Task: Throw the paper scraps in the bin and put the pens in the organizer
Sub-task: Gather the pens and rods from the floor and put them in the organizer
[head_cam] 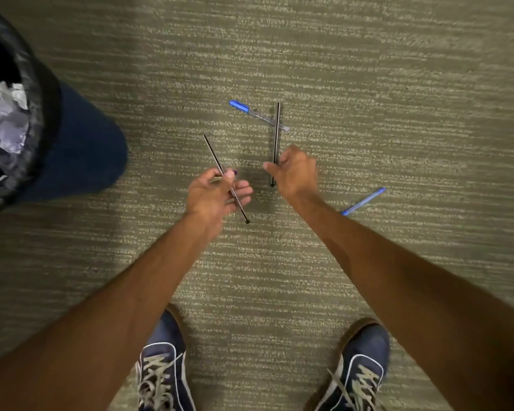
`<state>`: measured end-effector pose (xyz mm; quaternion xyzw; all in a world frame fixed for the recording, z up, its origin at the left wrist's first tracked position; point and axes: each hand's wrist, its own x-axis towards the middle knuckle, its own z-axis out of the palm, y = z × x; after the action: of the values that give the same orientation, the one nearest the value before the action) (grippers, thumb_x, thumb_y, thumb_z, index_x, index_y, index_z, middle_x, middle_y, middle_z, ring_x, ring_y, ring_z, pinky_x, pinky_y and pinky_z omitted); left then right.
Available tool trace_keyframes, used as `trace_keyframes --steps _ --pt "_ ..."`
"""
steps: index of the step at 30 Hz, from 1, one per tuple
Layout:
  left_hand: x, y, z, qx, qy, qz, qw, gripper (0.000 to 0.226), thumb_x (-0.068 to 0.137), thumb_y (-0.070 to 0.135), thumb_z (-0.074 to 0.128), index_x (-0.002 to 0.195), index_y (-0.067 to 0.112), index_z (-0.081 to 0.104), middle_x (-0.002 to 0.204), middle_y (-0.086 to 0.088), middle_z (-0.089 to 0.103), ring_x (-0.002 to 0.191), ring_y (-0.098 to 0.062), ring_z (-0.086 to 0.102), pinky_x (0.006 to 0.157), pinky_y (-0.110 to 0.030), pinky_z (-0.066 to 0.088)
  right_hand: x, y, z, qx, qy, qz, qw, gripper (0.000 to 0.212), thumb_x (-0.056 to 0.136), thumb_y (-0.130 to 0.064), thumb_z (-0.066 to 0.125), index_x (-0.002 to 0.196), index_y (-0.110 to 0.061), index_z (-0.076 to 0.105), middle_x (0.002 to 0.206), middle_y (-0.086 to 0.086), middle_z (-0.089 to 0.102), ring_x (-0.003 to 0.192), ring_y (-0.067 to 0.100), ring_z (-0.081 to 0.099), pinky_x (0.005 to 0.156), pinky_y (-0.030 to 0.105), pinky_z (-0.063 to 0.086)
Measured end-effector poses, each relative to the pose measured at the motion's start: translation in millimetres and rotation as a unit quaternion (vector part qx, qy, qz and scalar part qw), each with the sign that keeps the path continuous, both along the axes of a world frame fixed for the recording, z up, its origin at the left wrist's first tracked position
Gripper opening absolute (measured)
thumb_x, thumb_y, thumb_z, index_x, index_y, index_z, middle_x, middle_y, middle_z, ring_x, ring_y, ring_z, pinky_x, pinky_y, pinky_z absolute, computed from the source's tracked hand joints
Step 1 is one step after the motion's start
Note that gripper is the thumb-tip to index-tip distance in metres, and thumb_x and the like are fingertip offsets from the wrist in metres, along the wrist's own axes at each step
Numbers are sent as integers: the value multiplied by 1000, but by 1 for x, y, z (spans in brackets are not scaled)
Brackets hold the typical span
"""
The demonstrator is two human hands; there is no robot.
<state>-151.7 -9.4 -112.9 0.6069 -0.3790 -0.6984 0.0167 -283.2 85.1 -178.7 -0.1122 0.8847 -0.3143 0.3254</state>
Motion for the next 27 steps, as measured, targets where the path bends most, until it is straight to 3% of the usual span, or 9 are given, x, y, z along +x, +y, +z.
trace_keyframes --steps 4,7,10,14,17,19,23,25,27 --pt "-1 -6 -6 0 -9 -13 1000 21 100 5 57 120 3 62 113 -17 74 95 -26 78 83 -39 64 4 -13 -10 68 38 20 997 18 91 -14 68 104 -13 57 95 5 64 84 23 64 69 30 57" --pt "-2 -10 -5 10 -7 -5 1000 23 100 4 57 123 3 61 118 -15 73 102 -26 76 90 -40 62 7 -11 2 20 32 25 999 11 89 -2 65 97 -9 62 79 -2 64 62 15 64 47 14 49" --pt "-4 -10 -2 19 -4 5 1000 31 98 4 60 129 3 60 122 -12 73 107 -23 74 97 -39 59 20 -2 25 -75 -39 77 993 6 88 3 65 91 -3 67 78 2 66 62 15 62 56 22 56" --pt "-2 -7 4 35 6 2 999 26 98 3 59 124 2 65 119 -12 74 101 -21 75 84 -30 62 37 17 48 -130 -78 142 978 10 88 2 67 96 0 72 84 2 69 63 3 60 59 10 51" --pt "0 -1 9 55 34 -4 998 24 99 2 57 121 1 66 118 -12 74 102 -23 76 78 -30 63 41 28 57 -139 -49 175 973 11 89 -1 68 98 -1 74 90 3 73 63 -7 59 59 5 48" --pt "0 3 11 66 48 -6 997 25 99 2 56 122 1 66 116 -12 76 103 -23 76 82 -33 63 41 33 62 -146 -13 213 966 10 90 -4 69 96 -4 76 91 3 76 62 -4 61 60 7 49" --pt "-4 13 10 82 47 -10 995 20 98 3 59 117 1 65 112 -15 77 99 -25 78 85 -37 63 24 59 66 -137 41 287 947 14 96 -5 61 93 -2 74 81 8 72 62 18 65 57 29 54" --pt "-5 16 6 80 48 -27 995 16 96 3 61 112 1 64 110 -17 77 97 -26 78 86 -40 63 1 81 59 -49 92 283 954 22 94 2 56 107 -7 72 98 7 69 79 21 69 68 32 59" --pt "-6 18 2 82 49 -38 995 18 95 3 62 113 0 62 108 -18 77 96 -28 78 87 -42 63 -25 107 47 82 150 293 941 44 87 10 54 122 -15 62 121 5 62 105 24 64 91 39 57"
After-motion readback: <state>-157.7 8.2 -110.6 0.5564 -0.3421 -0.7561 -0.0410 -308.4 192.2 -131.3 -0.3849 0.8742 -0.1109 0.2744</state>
